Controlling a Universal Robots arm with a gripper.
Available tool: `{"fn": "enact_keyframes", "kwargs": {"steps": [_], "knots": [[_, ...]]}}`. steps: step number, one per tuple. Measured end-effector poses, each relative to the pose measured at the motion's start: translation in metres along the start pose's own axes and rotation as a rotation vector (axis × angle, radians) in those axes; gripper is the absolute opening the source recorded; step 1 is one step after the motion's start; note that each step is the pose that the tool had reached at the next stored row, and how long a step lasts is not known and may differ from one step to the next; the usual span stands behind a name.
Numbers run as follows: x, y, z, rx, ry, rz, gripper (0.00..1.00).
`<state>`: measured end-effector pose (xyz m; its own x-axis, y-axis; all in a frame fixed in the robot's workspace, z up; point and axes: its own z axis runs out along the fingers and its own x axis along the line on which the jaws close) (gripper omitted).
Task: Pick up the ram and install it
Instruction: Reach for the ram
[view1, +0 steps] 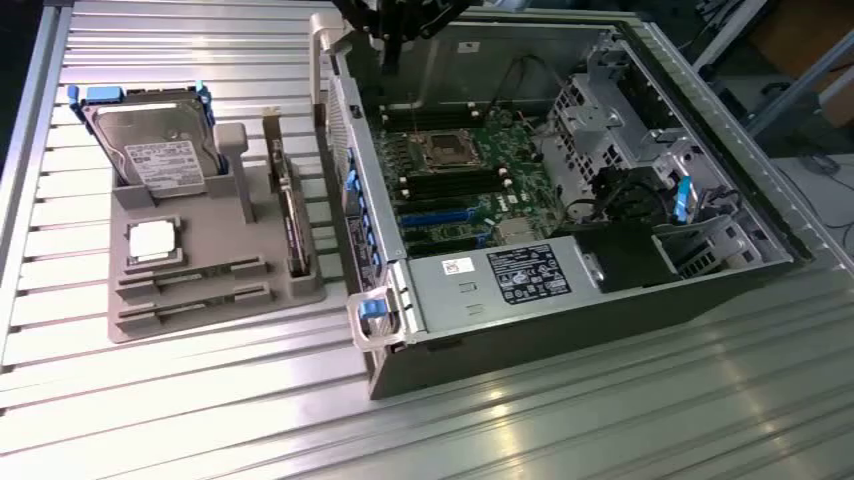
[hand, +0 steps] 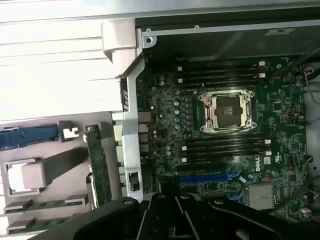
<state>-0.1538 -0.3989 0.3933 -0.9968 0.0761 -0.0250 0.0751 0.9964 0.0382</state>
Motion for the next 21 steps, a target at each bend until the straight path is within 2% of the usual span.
{"fn": "enact_keyframes", "kwargs": {"steps": [5, 11, 16, 19, 21], "knots": [[0.023, -0.0018, -0.0007, 0.0000, 0.0000, 0.000, 0.11], [0.035, -0.0026, -0.0009, -0.0001, -0.0001, 0.000, 0.11], [0.064, -0.0049, -0.0018, -0.0001, -0.0002, 0.000, 0.11], [0.073, -0.0055, -0.0020, -0.0001, -0.0002, 0.000, 0.11], [0.083, -0.0063, -0.0023, 0.0000, -0.0001, 0.000, 0.11]]}}
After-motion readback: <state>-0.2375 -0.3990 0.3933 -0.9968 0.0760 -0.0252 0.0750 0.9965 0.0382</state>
